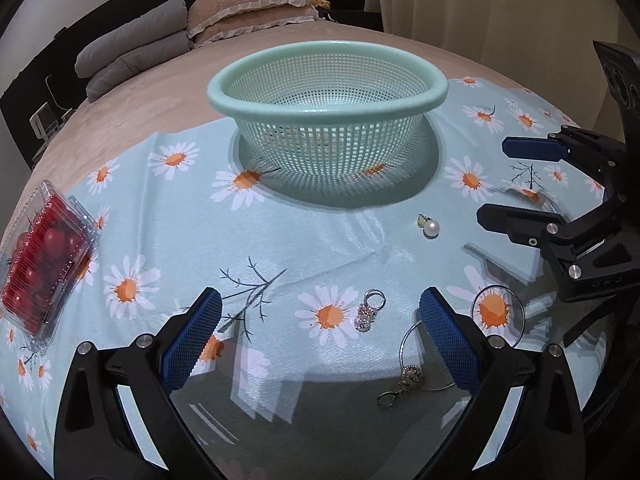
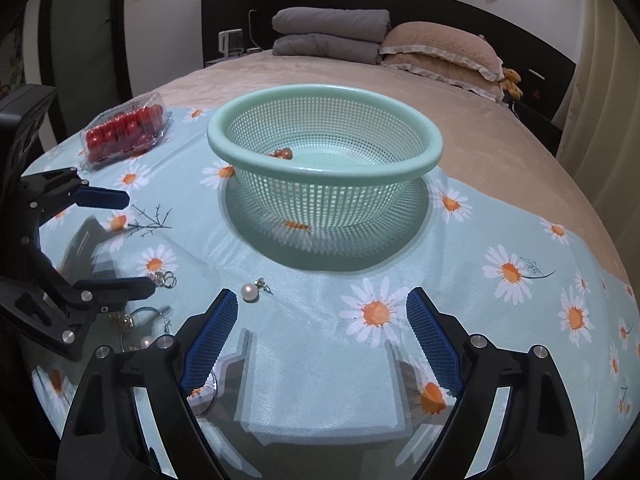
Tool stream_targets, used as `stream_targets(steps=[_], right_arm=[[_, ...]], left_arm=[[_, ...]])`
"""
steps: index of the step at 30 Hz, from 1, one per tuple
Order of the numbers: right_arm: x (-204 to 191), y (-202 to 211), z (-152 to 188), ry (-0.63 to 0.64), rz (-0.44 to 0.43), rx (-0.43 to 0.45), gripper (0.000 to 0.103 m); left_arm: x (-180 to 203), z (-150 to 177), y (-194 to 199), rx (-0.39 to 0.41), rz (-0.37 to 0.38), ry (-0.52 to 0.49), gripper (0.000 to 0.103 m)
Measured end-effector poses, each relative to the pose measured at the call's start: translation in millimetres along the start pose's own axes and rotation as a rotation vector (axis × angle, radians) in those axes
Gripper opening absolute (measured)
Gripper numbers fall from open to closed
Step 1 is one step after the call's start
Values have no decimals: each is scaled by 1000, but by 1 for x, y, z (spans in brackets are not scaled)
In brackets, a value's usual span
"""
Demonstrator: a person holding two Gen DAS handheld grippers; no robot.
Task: Organize jewelry
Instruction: 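Move both grippers back toward the remaining earrings on the cloth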
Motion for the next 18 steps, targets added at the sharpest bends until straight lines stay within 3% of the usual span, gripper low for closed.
stream_targets(steps=[6,10,13,14,15,16,17,18], right_arm=[[-9,-15,2,-11,-34,-26,74],[-14,-25,-2,-46,-67,-30,72],[-20,-39,-2,-79,-102,-71,52],[-21,-45,0,-91,-106,-94,39],[-22,-47,1,-97,-99,-95,37],[-24,-47,1,-93,-100,-94,34],[-25,-47,1,-92,-107,-99,20],[-24,-46,1,-102,-116,-106,16]], left_arm=[[4,8,-10,-16,18,2,95],[4,8,-14,-26,46,25,84],[6,7,-16,-35,54,19,73],[8,7,-16,-40,61,17,71],[10,6,-17,-48,66,10,65],[12,6,-17,-52,74,3,56],[14,6,-17,-55,88,0,49],[16,5,-17,-60,102,2,35]])
Point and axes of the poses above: each gripper's, at about its wrist camera, not at the fingertips, and y roughly against the way its jaws point, x to its right, z to its underside, the point moved 4 cm from there along -y, roughly the way its jaws point, and after that the axes turned 4 degrees about x, right-handed, at the moved point
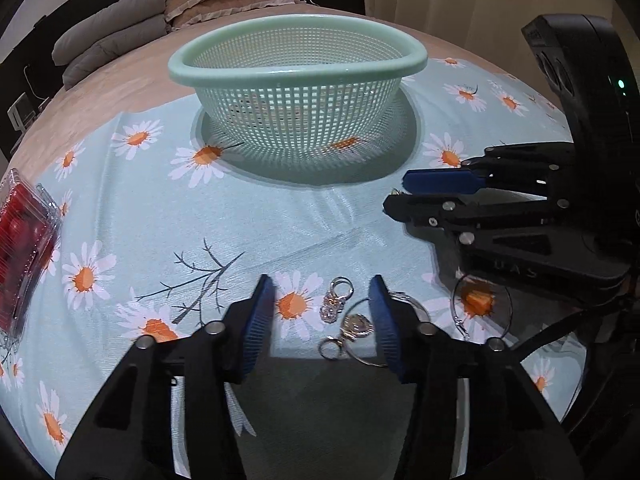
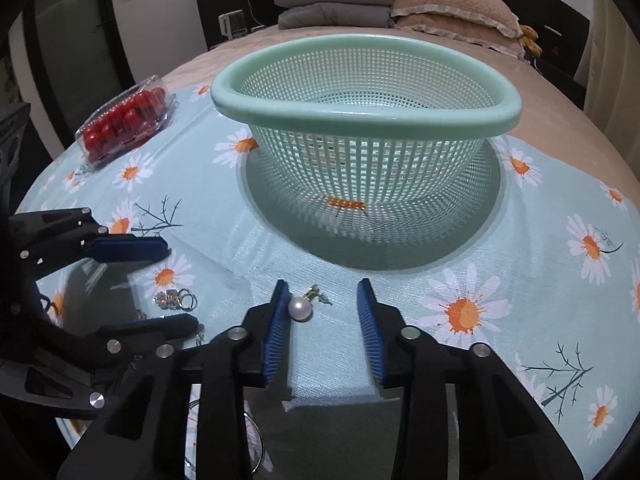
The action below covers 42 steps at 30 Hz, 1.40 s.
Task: Organize jewelry
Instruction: 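Move both grippers back toward the remaining earrings on the cloth, then grasp a silver earring with the left gripper while the right grasps a pearl earring, then lift both earrings and carry them over the basket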
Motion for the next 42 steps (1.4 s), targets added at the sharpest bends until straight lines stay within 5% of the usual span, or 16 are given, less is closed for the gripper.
stream_targets(steps=[1,3,14,30,42], right_arm=[[1,1,1,-10,-9,-9,11],[3,3,2,-18,-18,-21,11],[17,44,0,-10,19,-6,11],[19,110,-16,37,54,91,11],[23,129,-34,58,69,124,11]], left_arm=[[1,0,0,-5,11,4,20],[3,1,1,-17,37,11,11],[7,4,20,-55,27,14,10],[-9,-23,82,38,13,33,10],[-15,-73,103,91,-9,-21,10]])
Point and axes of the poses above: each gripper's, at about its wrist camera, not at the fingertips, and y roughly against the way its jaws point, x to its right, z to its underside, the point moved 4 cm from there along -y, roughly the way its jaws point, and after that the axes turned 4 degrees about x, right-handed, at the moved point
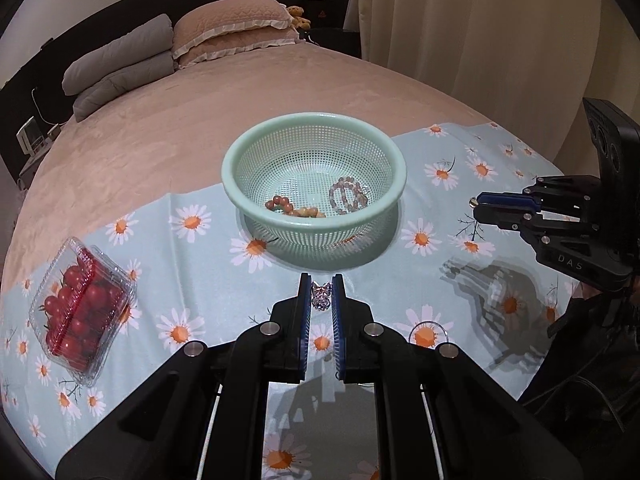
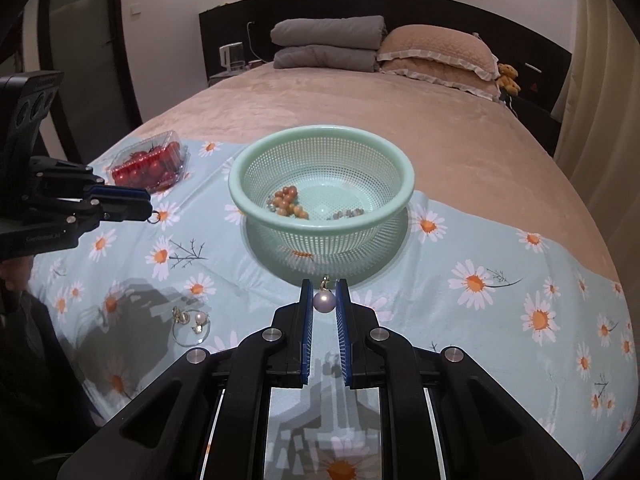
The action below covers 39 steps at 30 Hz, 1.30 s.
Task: Organize jewelry
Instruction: 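Lift both earrings and carry them over the basket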
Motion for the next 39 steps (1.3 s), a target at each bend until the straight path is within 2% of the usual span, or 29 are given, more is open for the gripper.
stream_targets(steps=[11,16,25,39], right_arm=[[4,10,-28,38,9,35,11],[3,6,-40,67,-2,34,11],[8,-15,-64,72,-19,33,11],[26,-80,-65,25,-58,-37,11]], left_arm=[[3,-47,-2,37,18,-41,10],[9,-61,-15,17,23,-71,11],[10,-78,-38,10,54,-88,11],[-10,-78,-101,-51,85,-73,11]])
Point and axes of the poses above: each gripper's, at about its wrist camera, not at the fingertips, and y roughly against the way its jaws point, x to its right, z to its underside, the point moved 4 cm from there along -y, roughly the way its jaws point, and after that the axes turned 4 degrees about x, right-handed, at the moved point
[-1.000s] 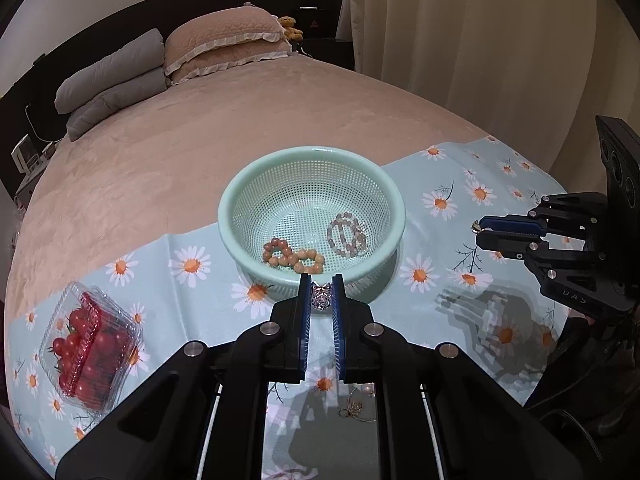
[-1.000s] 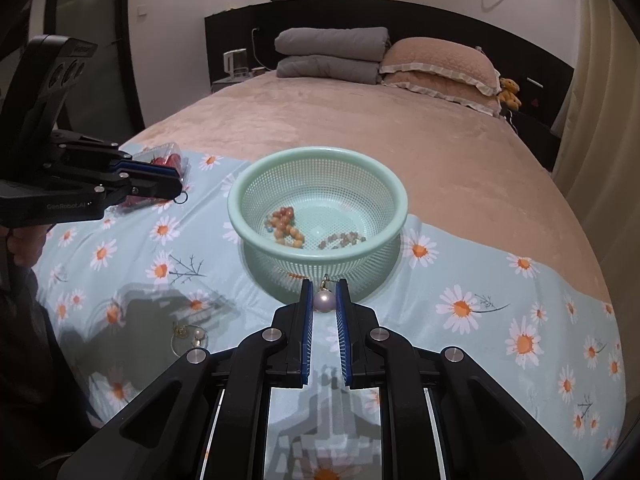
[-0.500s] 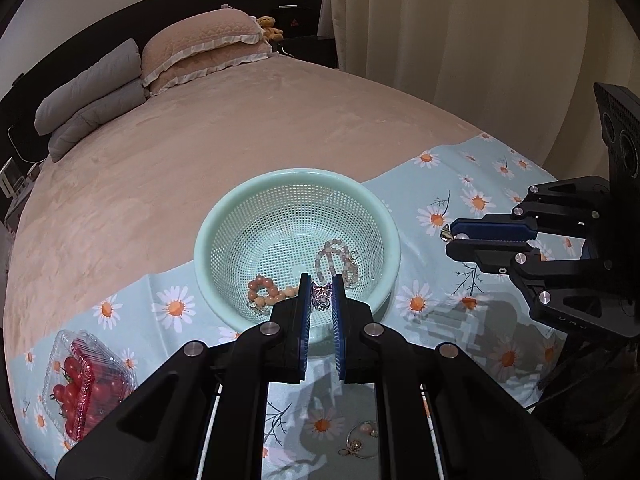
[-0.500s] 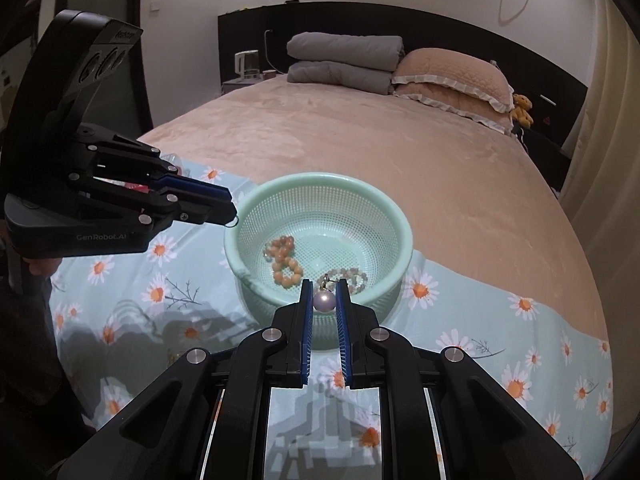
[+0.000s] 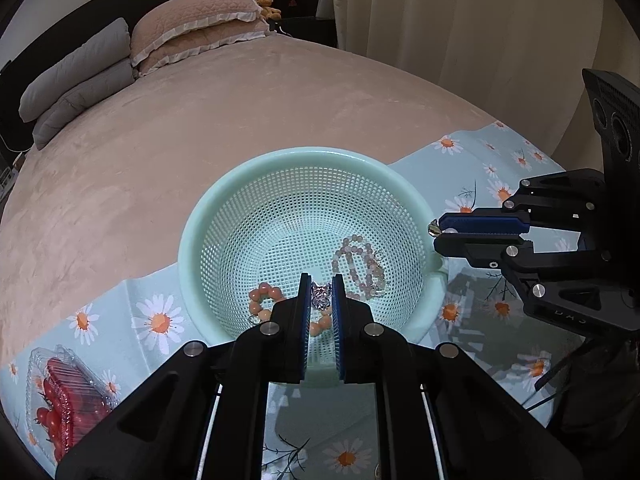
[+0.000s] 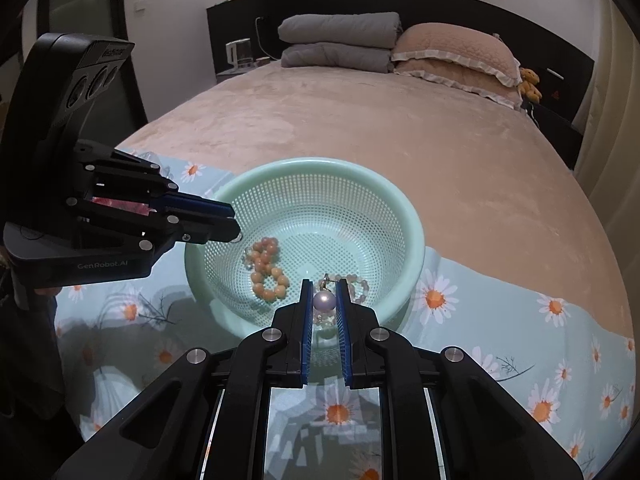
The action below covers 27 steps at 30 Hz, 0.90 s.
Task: Organize jewelry
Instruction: 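Lift both earrings and carry them over the basket, then open both grippers to drop the earrings into the basket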
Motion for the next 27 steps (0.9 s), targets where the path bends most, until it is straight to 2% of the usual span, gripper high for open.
stream_targets(steps=[12,14,15,16,17,18,20,22,26,27], right_arm=[[11,-42,-1,-7,-1,-39,11],[14,-42,0,-15,5,-34,12],[15,-41,0,-18,6,-28,12],[16,-40,-1,-22,12,-20,15],[17,-38,-2,-26,20,-12,24],[18,-36,-4,-27,28,-2,41],[19,-29,-5,-25,53,18,56],[19,-23,-8,-24,60,27,57],[17,-9,-12,-23,80,38,61],[16,-5,-12,-21,81,42,62]], left_arm=[[-9,3,-41,-48,12,-2,11],[-8,4,-41,-43,15,-8,14],[-8,4,-40,-40,18,-8,25],[-9,4,-38,-33,14,-9,43],[-9,3,-36,-23,5,-10,51],[-9,3,-32,-12,3,-9,60],[-11,0,-25,6,2,-1,65],[-13,-3,-16,20,-15,6,76],[-16,-5,4,42,-50,16,84],[-17,-5,10,48,-62,17,90]])
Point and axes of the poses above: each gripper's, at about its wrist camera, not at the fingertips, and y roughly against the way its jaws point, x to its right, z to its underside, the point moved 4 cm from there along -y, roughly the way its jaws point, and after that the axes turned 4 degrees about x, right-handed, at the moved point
